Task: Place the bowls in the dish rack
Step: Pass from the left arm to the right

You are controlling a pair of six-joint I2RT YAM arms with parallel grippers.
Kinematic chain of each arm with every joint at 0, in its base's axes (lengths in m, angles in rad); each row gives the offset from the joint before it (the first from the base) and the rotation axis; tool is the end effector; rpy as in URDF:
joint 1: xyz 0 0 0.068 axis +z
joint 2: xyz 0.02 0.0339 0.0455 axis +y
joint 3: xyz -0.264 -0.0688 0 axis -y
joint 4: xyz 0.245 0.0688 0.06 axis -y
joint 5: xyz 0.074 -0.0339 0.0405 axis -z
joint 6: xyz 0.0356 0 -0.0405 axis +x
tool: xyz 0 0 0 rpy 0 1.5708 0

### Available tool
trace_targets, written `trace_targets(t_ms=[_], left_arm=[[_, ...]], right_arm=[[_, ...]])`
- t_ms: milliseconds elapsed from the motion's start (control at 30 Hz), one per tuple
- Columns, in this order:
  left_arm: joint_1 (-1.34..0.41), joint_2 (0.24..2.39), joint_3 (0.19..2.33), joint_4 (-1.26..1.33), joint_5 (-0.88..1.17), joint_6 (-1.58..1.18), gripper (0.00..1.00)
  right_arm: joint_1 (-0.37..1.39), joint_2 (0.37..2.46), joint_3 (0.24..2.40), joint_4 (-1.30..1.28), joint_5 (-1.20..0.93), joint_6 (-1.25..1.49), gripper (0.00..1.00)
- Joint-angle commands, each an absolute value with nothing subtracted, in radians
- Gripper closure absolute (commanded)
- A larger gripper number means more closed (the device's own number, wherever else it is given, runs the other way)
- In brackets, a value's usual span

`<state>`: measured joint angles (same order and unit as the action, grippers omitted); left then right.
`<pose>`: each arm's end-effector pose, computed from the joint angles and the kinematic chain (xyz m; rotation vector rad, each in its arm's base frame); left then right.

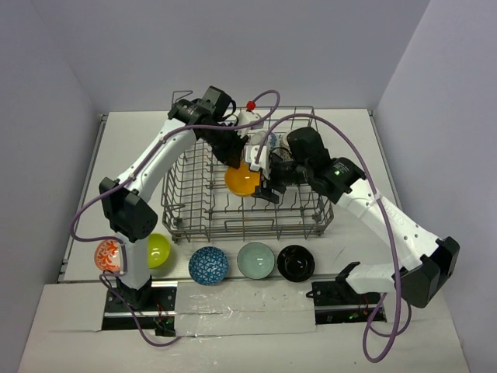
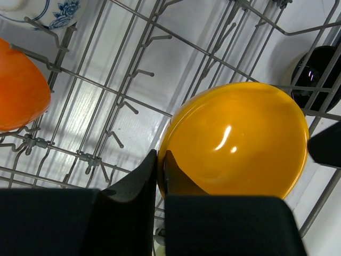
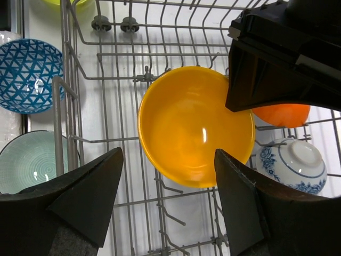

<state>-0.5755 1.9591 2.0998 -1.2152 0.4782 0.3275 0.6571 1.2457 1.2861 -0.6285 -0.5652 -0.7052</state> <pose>0.3303 -0.2338 0.3587 1.2892 2.2876 -0.7161 0.1979 0.1767 0.3758 -1.5648 1.4159 0.5785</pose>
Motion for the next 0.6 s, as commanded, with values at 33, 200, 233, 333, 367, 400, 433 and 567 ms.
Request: trace_targets(t_ms=[33,200,233,333,367,400,433,567], left_arm=[[-0.586,1.953,2.143,-1.223,0.529,0.35,1.0],[-0.588,1.951,2.149,-1.226,0.525,0.348,1.0],[-0.588,1.947,2.149,-1.224,0.526,0.348,1.0],[-0.589,1.941,2.143,-1.22,0.531,0.347,1.0],[-0.589,1.94,2.141,-1.221,0.532,0.347,1.0],[-0.589,1.942,2.138,-1.221,0.531,0.348,1.0],[-0.589,1.942,2.138,-1.223,0.529,0.35,1.0],[-0.589,1.939,2.14,-1.223,0.532,0.35,1.0]], right_arm=[[0.675,1.27,1.279,-0.591,-0.572,-0.707,0.25],[0.689,1.296,1.264,-0.589,-0.555,-0.712,0.27],[0.689,1.299,1.262,-0.589,-0.555,-0.715,0.27],[0.692,1.305,1.25,-0.588,-0.554,-0.716,0.33],[0.692,1.311,1.25,-0.589,-0.555,-0.718,0.35],[0.693,1.316,1.252,-0.592,-0.554,-0.718,0.38],[0.693,1.319,1.253,-0.594,-0.551,-0.718,0.4],[0.693,1.338,1.253,-0.6,-0.545,-0.721,0.46]])
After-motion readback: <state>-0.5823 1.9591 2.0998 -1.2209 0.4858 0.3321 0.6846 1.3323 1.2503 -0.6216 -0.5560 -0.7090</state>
